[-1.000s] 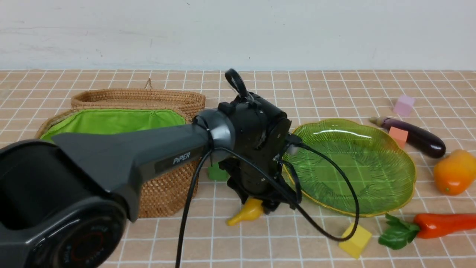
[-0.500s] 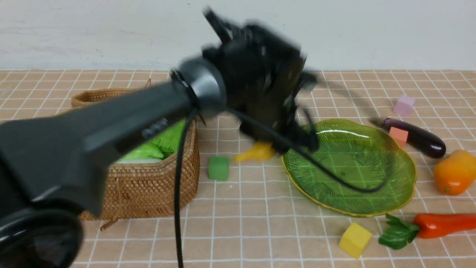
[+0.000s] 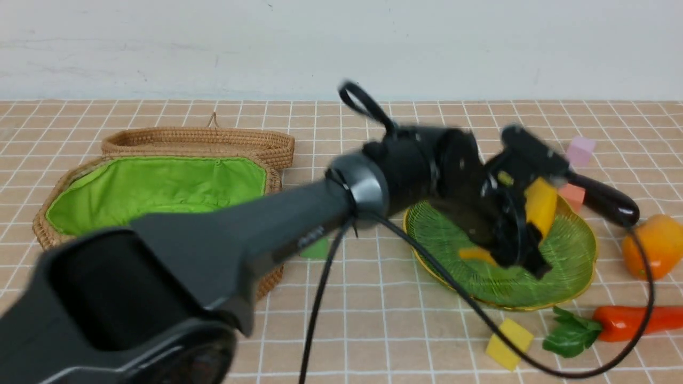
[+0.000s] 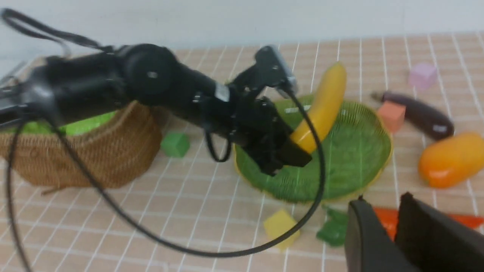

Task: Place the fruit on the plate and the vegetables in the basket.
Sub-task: Use the left arm to grab a banana and put it into the right plate, then use the right arm to grab a mangosteen and put it into the right plate

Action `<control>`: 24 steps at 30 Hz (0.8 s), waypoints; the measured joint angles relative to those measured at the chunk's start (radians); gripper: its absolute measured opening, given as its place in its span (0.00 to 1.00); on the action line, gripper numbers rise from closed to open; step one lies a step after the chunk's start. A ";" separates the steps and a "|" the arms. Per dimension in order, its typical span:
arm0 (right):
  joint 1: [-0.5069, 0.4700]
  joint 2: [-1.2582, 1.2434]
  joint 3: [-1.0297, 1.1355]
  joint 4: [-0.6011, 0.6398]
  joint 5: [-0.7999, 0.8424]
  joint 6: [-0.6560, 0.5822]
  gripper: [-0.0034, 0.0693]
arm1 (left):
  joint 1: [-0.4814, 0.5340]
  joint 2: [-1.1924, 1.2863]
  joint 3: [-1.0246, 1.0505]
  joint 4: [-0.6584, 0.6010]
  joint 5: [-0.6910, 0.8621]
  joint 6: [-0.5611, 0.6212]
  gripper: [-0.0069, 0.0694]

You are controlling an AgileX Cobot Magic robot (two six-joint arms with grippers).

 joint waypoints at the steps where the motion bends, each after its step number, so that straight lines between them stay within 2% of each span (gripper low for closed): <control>1: 0.000 0.000 0.000 0.005 0.012 0.001 0.26 | 0.000 0.012 0.000 0.004 -0.003 0.000 0.51; 10: 0.000 0.000 0.000 0.011 0.027 0.004 0.27 | 0.000 -0.010 0.000 0.036 0.029 -0.015 0.78; 13: 0.000 0.000 0.000 0.017 0.027 0.003 0.27 | 0.000 -0.076 0.000 0.038 0.102 -0.023 0.81; 15: 0.000 0.000 0.000 0.030 0.027 0.004 0.27 | 0.000 -0.145 0.000 0.044 0.155 -0.077 0.80; 17: 0.000 0.005 0.000 0.046 0.027 0.004 0.27 | 0.006 -0.228 0.000 0.088 0.241 -0.220 0.72; 18: 0.000 0.010 0.000 0.054 0.027 0.004 0.27 | 0.011 -0.258 0.000 0.116 0.277 -0.260 0.66; 19: 0.000 0.011 0.000 0.055 0.028 0.004 0.27 | 0.011 -0.265 0.000 0.124 0.277 -0.269 0.66; 20: 0.000 0.027 0.000 0.060 0.028 0.002 0.27 | 0.028 -0.321 -0.002 0.191 0.342 -0.327 0.53; 21: 0.000 0.029 0.000 0.060 0.028 0.001 0.27 | 0.031 -0.326 -0.003 0.197 0.349 -0.332 0.52; 22: 0.000 0.045 0.000 0.062 0.026 -0.008 0.27 | 0.064 -0.351 -0.011 0.231 0.399 -0.356 0.41; 23: 0.000 0.053 0.000 0.062 0.025 -0.012 0.27 | 0.068 -0.355 -0.013 0.236 0.404 -0.361 0.40; 24: 0.000 0.074 0.000 0.063 0.020 -0.023 0.27 | 0.112 -0.356 -0.029 0.244 0.427 -0.369 0.33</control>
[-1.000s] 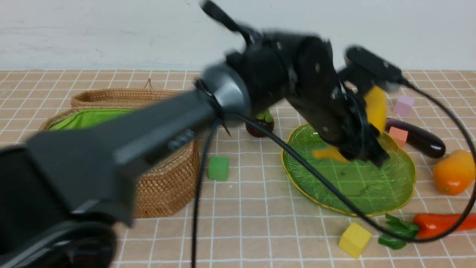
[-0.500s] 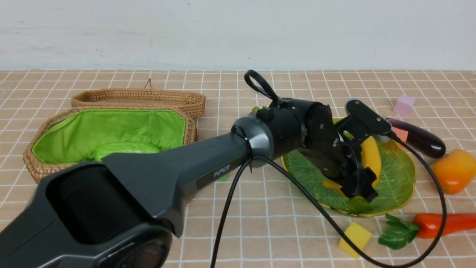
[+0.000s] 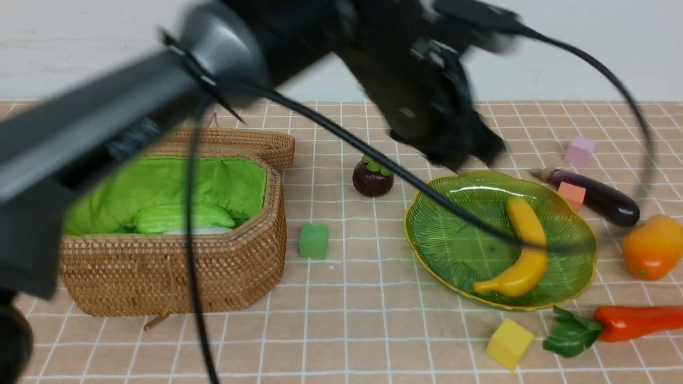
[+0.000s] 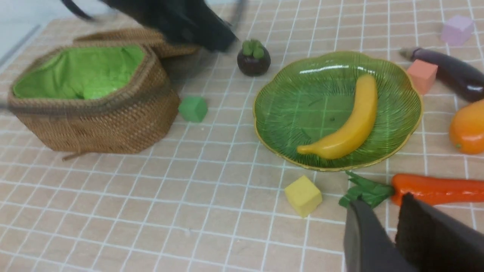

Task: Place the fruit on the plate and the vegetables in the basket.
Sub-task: Use the right arm to grab a mangosteen and put it into the right plate

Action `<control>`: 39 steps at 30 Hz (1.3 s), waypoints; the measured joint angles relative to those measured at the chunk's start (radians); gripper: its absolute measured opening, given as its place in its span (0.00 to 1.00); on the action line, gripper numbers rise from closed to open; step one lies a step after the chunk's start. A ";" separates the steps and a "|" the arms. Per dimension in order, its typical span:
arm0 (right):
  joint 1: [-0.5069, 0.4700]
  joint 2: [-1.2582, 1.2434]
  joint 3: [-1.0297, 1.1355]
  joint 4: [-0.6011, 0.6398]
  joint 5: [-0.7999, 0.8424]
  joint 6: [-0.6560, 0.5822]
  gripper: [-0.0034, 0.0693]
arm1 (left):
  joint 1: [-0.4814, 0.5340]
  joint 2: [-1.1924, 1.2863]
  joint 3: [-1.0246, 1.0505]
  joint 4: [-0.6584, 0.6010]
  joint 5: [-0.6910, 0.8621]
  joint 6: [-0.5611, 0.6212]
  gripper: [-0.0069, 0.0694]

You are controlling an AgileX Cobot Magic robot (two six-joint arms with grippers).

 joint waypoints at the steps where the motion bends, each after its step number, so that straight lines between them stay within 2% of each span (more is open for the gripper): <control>1: 0.000 0.023 0.000 0.007 -0.015 -0.015 0.27 | 0.042 0.019 -0.021 -0.002 0.009 -0.003 0.30; 3: 0.000 0.049 0.000 0.022 -0.026 -0.028 0.27 | 0.093 0.065 -0.063 -0.017 0.010 -0.001 0.30; 6: 0.000 0.093 0.000 0.057 -0.041 -0.066 0.27 | 0.158 0.161 -0.125 -0.047 0.008 0.053 0.37; 11: 0.000 0.124 0.000 0.131 -0.041 -0.140 0.28 | 0.195 0.284 -0.175 -0.070 -0.035 0.237 0.62; 15: 0.000 0.124 0.000 0.158 -0.041 -0.170 0.28 | 0.205 0.318 -0.180 -0.086 -0.157 0.307 0.83; 17: 0.000 0.124 0.000 0.159 -0.041 -0.172 0.28 | 0.206 0.329 -0.180 -0.090 -0.227 0.339 0.89; 22: 0.000 0.124 0.000 0.176 -0.038 -0.173 0.28 | 0.206 0.363 -0.180 -0.090 -0.308 0.408 0.94; 39: 0.000 0.124 0.000 0.196 0.023 -0.174 0.29 | 0.206 0.452 -0.180 -0.045 -0.414 0.478 0.90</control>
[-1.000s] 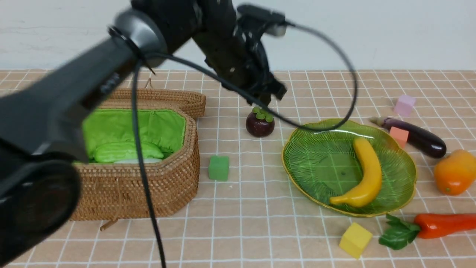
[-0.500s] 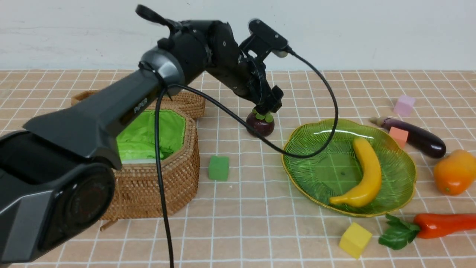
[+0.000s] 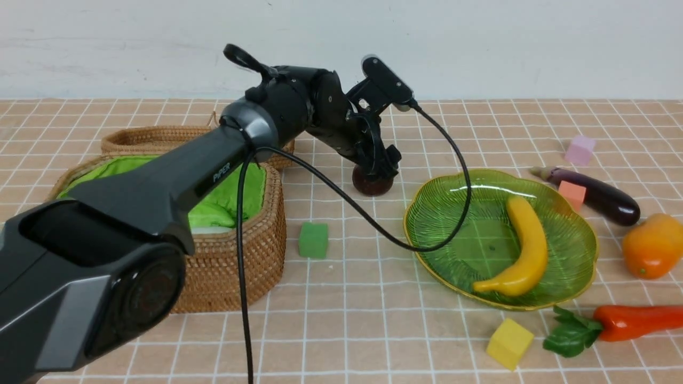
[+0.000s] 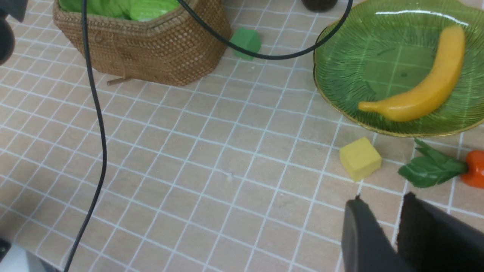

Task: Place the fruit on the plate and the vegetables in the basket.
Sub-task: Use the right arm to grab a mangosteen and put it into the right plate

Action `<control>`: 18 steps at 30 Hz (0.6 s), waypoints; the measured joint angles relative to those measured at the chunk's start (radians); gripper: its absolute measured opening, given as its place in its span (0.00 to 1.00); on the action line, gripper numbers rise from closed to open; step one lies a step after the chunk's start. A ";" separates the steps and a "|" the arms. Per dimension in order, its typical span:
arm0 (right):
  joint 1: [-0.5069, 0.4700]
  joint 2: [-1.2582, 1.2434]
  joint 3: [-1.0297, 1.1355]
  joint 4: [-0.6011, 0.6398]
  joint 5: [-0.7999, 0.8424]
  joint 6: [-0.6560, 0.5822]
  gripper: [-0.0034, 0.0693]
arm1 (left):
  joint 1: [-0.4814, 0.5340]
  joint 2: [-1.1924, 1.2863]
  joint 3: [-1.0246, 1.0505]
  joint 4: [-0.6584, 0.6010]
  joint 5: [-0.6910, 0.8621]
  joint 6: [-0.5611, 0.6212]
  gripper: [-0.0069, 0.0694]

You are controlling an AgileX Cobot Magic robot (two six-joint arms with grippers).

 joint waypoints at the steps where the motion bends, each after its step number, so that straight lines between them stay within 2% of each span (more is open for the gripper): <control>1: 0.000 0.000 0.000 0.003 0.002 0.000 0.29 | 0.000 0.004 0.000 0.000 0.000 0.003 0.89; 6: 0.000 0.000 0.000 0.010 0.012 0.000 0.29 | 0.002 0.028 -0.001 0.002 0.013 0.027 0.87; 18: 0.000 0.000 0.000 0.059 0.022 0.000 0.29 | 0.020 0.063 -0.001 -0.064 0.031 0.198 0.85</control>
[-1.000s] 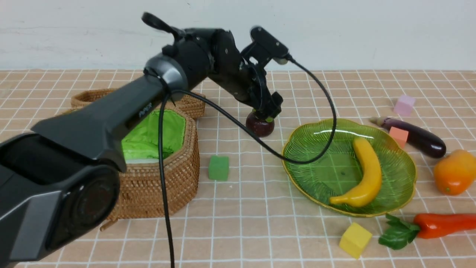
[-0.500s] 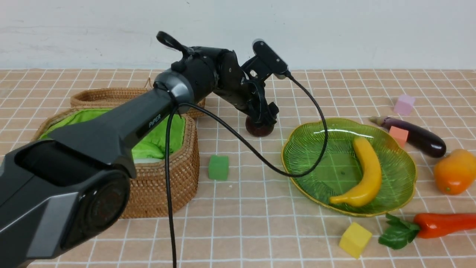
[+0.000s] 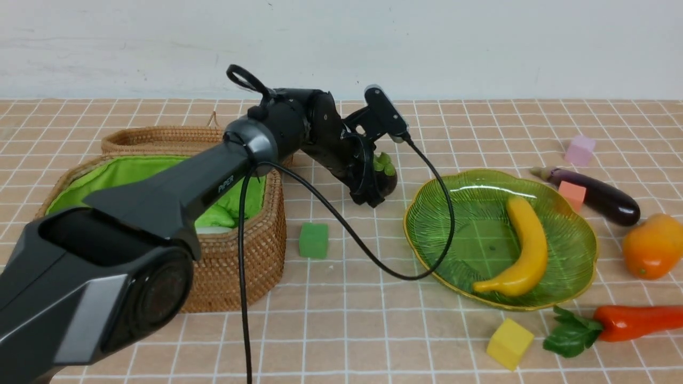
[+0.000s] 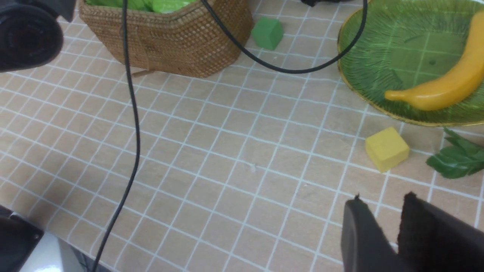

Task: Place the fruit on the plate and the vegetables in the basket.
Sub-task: Use the right arm to grab a mangosteen and put it into the right plate

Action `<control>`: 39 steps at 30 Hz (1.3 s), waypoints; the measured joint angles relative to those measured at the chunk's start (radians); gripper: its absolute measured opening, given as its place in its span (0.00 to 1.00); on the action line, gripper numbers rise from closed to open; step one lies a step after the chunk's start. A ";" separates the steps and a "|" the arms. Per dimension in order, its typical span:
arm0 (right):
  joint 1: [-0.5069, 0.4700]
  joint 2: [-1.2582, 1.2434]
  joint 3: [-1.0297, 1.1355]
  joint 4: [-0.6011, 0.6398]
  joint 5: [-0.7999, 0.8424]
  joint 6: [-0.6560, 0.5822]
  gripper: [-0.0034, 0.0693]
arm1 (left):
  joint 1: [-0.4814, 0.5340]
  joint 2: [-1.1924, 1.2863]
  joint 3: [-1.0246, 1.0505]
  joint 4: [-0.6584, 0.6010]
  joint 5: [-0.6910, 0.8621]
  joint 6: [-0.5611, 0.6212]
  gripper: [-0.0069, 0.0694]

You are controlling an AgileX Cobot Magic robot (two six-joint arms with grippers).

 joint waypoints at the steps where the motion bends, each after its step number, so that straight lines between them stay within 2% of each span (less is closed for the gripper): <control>1: 0.000 0.000 0.000 0.000 0.000 0.000 0.29 | 0.000 0.001 0.000 -0.001 0.000 0.005 0.85; 5: 0.000 0.000 0.000 0.000 0.000 -0.001 0.29 | 0.000 0.003 0.000 -0.004 0.001 0.007 0.83; 9: 0.000 0.000 0.000 0.000 0.000 -0.001 0.29 | 0.002 0.003 0.000 -0.004 0.013 -0.006 0.72; 16: 0.000 0.000 0.000 -0.003 0.001 0.000 0.30 | 0.015 0.001 0.000 -0.004 0.043 -0.008 0.36; 19: 0.000 0.003 0.000 -0.020 0.001 0.017 0.30 | 0.016 -0.014 0.000 -0.004 0.095 -0.008 0.28; 23: 0.000 0.037 0.000 -0.045 0.008 0.037 0.32 | 0.016 -0.058 0.000 -0.004 0.215 -0.020 0.29; 27: 0.000 0.186 -0.005 -0.064 -0.001 0.034 0.36 | 0.016 -0.161 0.000 0.016 0.471 -0.174 0.34; 28: 0.000 0.186 -0.006 -0.065 -0.003 0.032 0.36 | 0.016 -0.166 0.000 0.018 0.471 -0.185 0.34; 30: 0.000 0.335 -0.042 -0.091 -0.038 0.017 0.37 | 0.015 -0.256 0.005 0.054 0.546 -0.340 0.30; 31: 0.000 0.346 -0.052 -0.091 -0.041 0.008 0.37 | 0.015 -0.256 0.007 0.058 0.547 -0.352 0.29; 32: 0.000 0.440 -0.104 -0.104 -0.073 -0.026 0.37 | 0.015 -0.342 0.026 0.087 0.552 -0.438 0.22; 33: 0.000 0.452 -0.112 -0.105 -0.073 -0.026 0.37 | 0.015 -0.353 0.033 0.090 0.554 -0.456 0.19; 34: 0.000 0.548 -0.190 -0.107 -0.095 -0.071 0.37 | 0.015 -0.450 0.068 0.110 0.557 -0.517 0.11; 35: 0.000 0.620 -0.239 -0.106 -0.103 -0.106 0.37 | 0.015 -0.542 0.103 0.117 0.558 -0.553 0.07; 36: 0.000 0.632 -0.249 -0.106 -0.103 -0.106 0.37 | 0.015 -0.542 0.109 0.117 0.558 -0.558 0.07; 39: 0.000 0.846 -0.432 -0.103 -0.107 -0.196 0.37 | 0.015 -0.771 0.260 0.117 0.561 -0.619 0.07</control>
